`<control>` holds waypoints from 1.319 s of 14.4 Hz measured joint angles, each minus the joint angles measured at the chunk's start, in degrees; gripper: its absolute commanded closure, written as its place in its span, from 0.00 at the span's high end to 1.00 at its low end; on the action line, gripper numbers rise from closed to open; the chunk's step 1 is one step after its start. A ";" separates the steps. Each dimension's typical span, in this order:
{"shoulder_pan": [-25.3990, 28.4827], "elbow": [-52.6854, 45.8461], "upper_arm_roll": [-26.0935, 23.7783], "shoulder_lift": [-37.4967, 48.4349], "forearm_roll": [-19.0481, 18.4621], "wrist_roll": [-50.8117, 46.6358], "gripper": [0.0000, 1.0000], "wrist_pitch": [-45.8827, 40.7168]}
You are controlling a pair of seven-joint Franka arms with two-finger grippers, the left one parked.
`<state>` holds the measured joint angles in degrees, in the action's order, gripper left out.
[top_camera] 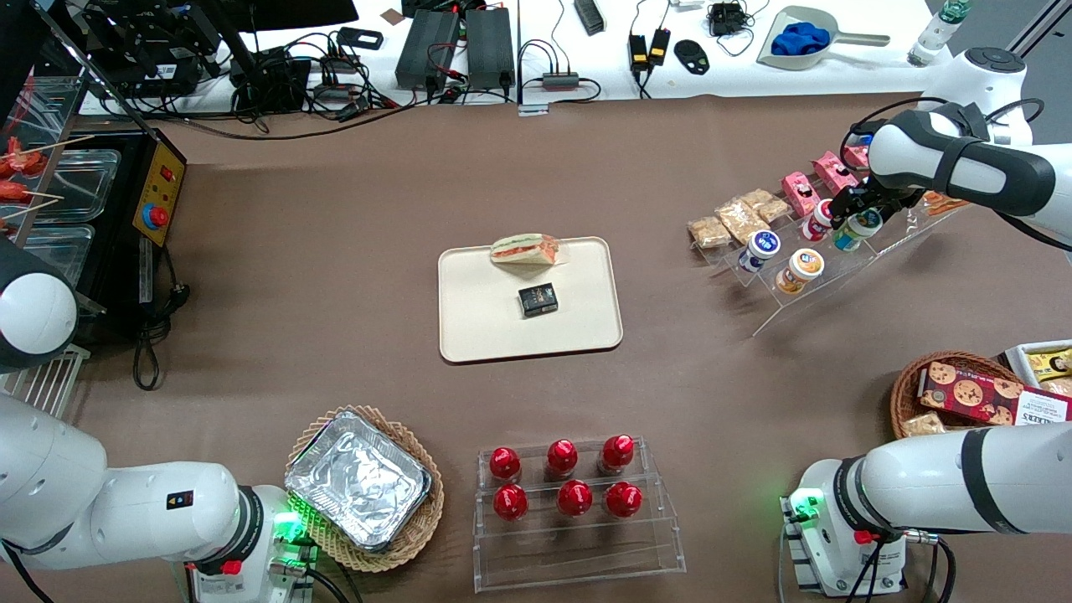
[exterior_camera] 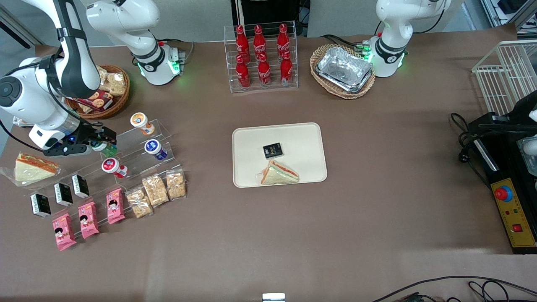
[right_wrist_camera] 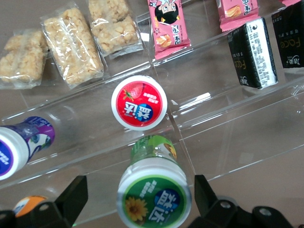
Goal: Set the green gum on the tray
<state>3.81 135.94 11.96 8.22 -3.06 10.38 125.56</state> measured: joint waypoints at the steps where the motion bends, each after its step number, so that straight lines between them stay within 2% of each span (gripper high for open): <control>1: -0.01 0.16 0.00 0.00 -0.34 0.00 0.92 0.20; 2: -0.01 0.28 0.00 0.00 -0.53 0.00 0.87 0.40; 5: -0.05 0.45 0.03 0.00 -1.39 0.17 0.82 0.76; 7: -0.06 0.52 0.08 0.00 -1.76 0.65 0.73 0.82; 8: -0.06 0.57 0.13 0.00 -1.83 1.24 0.65 0.83; 9: -0.16 0.63 0.18 0.00 -1.86 1.53 0.61 0.83; 10: -0.37 0.68 0.25 0.00 -1.90 1.83 0.52 0.85; 11: -0.60 0.70 0.32 0.00 -1.91 2.19 0.49 0.86; 12: -0.74 0.73 0.38 0.00 -1.91 2.34 0.39 0.86; 15: -0.82 0.78 0.38 0.01 -1.93 2.44 0.32 0.87; 19: -0.78 0.44 0.10 1.75 -1.93 2.45 0.31 -0.05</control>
<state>3.03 136.39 12.06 9.96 -4.98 12.83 125.51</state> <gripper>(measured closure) 0.414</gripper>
